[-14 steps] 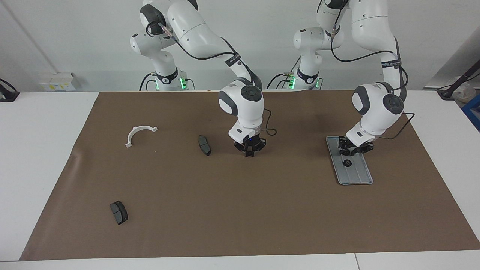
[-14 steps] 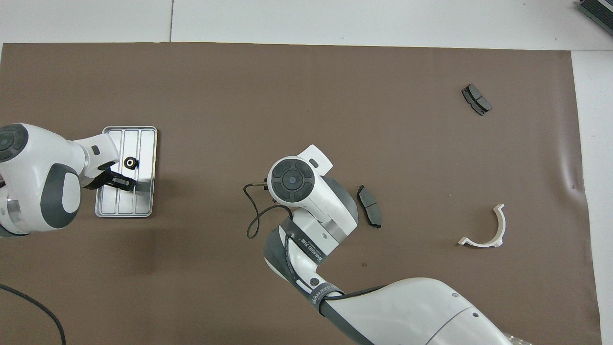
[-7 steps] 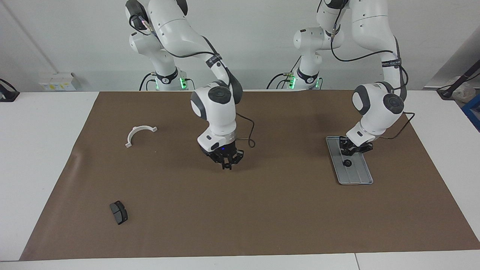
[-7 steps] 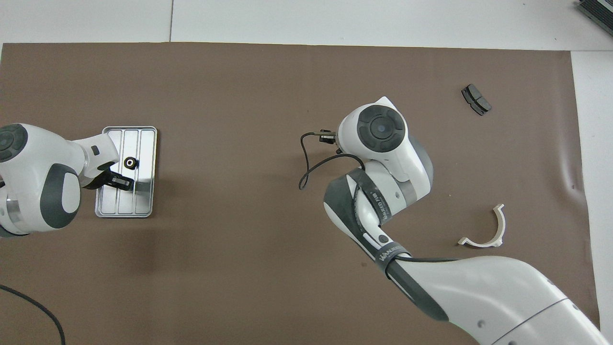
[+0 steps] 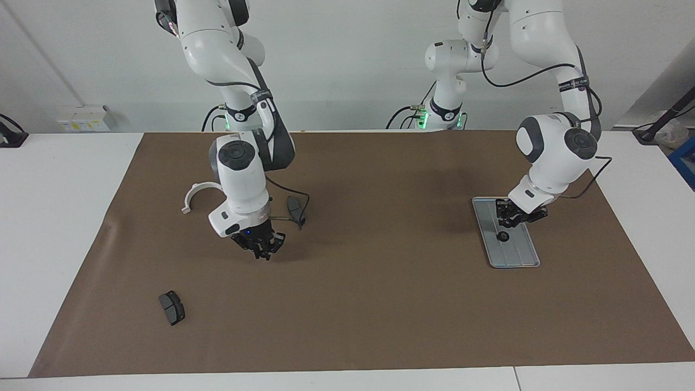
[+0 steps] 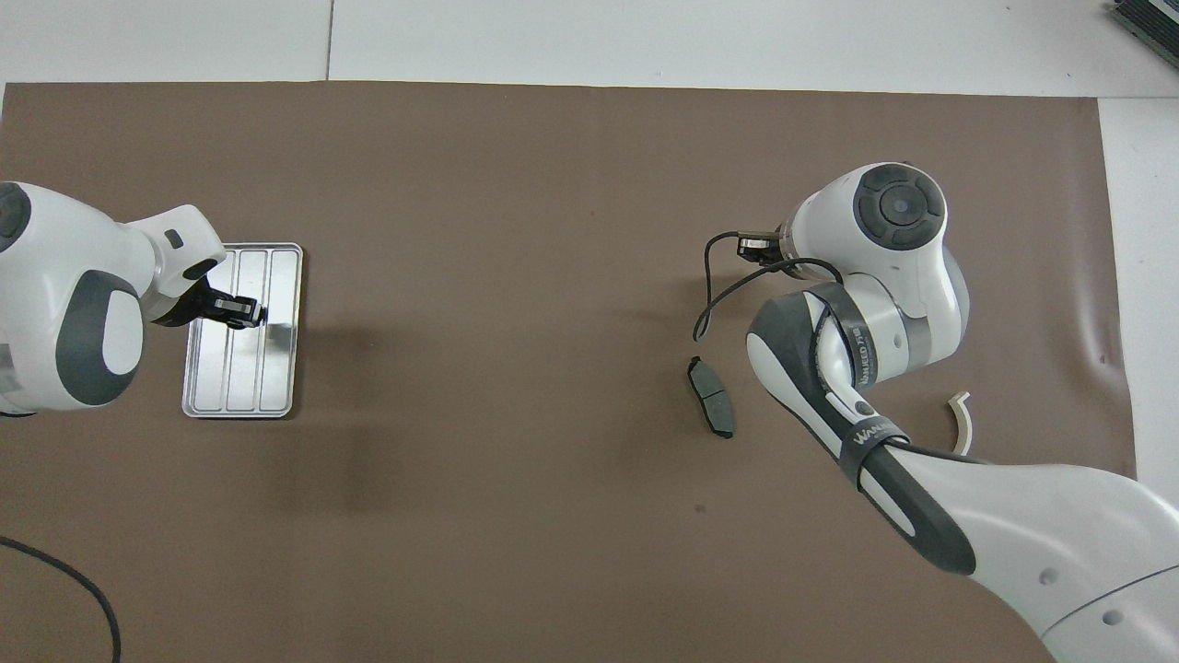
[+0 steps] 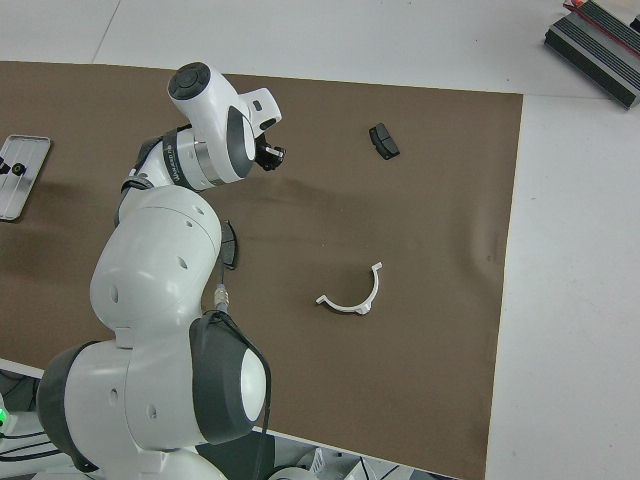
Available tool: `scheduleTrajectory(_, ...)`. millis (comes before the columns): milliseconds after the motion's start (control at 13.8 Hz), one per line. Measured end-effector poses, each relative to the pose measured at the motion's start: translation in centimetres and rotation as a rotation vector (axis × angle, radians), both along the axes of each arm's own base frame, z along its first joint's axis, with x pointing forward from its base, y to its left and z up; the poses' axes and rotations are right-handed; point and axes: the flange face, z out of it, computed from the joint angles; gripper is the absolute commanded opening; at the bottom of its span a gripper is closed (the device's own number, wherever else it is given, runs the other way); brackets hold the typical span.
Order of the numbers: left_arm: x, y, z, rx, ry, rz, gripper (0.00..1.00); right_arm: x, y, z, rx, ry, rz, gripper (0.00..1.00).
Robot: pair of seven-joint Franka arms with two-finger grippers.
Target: Place bearing gear from tray to pile
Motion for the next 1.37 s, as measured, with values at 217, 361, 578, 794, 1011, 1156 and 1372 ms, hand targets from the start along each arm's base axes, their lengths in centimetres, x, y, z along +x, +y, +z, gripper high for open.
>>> scheduleTrajectory(217,-0.4,-8.2,1.0,0.001,0.002,0.134,0.15,0.5,-1.7,-0.1,0.008,-0.042,0.015,0.0)
scheduleTrajectory(361,-1.6,-13.9,1.1,0.004,0.009,0.228,0.15,0.8,-1.9,-0.3,0.015,-0.067,0.014,0.0)
scheduleTrajectory(578,-4.0,-21.4,1.3,0.004,0.009,0.334,0.15,1.3,-2.4,-1.3,0.02,-0.075,0.007,0.0)
scheduleTrajectory(794,-6.0,-28.2,0.4,-0.024,0.008,0.42,0.15,2.0,-2.7,-2.4,0.025,-0.083,0.001,0.22)
scheduleTrajectory(1011,-6.3,-34.0,-1.5,-0.076,-0.006,0.465,0.16,2.3,-3.4,-3.6,0.027,-0.084,-0.008,0.67)
scheduleTrajectory(1156,-6.9,-36.4,-3.2,-0.101,-0.015,0.453,0.48,2.4,-3.4,-3.8,0.027,-0.083,-0.009,0.83)
scheduleTrajectory(1372,-7.6,-38.0,-3.9,-0.117,-0.029,0.433,1.0,2.6,-3.2,-3.1,0.031,-0.097,-0.006,1.0)
